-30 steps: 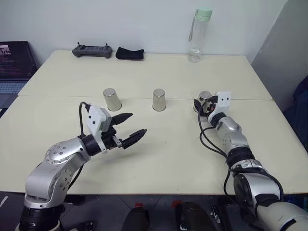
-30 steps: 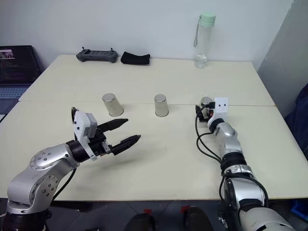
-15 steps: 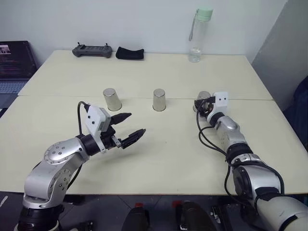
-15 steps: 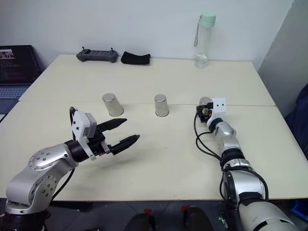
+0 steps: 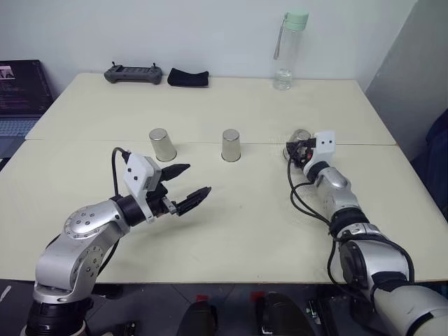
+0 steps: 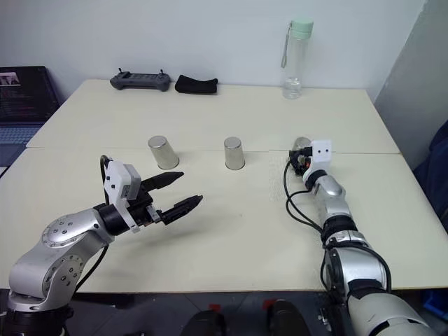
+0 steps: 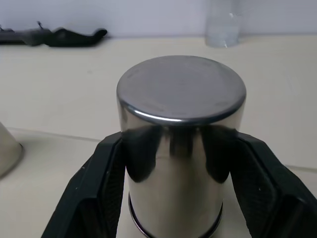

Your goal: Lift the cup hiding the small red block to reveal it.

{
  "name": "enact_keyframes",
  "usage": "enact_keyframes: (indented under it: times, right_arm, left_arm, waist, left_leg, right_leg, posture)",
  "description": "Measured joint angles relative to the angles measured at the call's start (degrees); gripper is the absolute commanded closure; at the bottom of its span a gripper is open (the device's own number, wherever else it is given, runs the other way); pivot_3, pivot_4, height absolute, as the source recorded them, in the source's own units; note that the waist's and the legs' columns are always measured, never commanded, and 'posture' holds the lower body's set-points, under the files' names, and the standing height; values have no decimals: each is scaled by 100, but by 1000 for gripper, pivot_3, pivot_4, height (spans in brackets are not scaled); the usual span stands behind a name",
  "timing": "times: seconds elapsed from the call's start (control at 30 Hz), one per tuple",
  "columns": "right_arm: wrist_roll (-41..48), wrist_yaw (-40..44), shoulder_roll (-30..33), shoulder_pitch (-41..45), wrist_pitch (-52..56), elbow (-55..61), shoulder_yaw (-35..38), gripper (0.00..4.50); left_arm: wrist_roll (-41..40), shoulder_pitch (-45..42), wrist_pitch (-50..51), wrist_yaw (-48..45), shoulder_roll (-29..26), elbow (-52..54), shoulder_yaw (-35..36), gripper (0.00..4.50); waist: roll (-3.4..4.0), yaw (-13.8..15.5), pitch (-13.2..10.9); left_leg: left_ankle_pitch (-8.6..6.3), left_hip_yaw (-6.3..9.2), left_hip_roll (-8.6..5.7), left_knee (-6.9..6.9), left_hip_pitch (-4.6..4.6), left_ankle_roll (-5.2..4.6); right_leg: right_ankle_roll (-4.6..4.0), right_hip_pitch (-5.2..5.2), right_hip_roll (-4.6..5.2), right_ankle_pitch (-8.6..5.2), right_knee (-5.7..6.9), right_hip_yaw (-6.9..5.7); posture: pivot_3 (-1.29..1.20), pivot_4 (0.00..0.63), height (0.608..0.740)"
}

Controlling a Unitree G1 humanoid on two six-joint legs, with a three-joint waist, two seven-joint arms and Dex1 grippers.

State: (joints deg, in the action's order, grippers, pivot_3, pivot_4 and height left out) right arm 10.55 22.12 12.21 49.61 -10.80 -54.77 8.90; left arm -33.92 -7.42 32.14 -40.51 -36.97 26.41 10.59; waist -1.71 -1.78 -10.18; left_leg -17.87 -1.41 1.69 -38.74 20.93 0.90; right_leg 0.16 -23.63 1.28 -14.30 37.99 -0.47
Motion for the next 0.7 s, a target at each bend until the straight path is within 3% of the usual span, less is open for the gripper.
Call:
enact_keyframes:
  times: [0.23, 0.53, 0.7]
  right_arm:
    - [186, 124, -166, -650, 807, 1748, -129, 1826]
    - [-162, -397, 554, -1550, 1829, 3531, -108, 1826]
    - [33, -554, 565, -1911, 2863, 4160, 39, 1826]
  left_arm:
    - [19, 16, -5, 44, 26, -2, -6, 0]
    - [28, 70, -7, 96, 45, -2, -16, 0]
    - [50, 31, -15, 96, 86, -24, -75, 0]
  waist:
    - [1, 15, -1]
    - [4, 23, -2]
    - [4, -4, -3]
  left_leg:
    - [0, 4, -1, 0, 1, 0]
    - [-1, 4, -3, 2, 4, 0]
    - [-1, 0, 0, 1, -2, -1]
  right_leg:
    - [0, 1, 3, 0, 1, -3]
    - [1, -1, 4, 0, -2, -4]
    - [2, -1, -2, -1, 0, 0]
  posture:
    - [0, 150, 740]
    - [0, 150, 740]
    - [0, 150, 740]
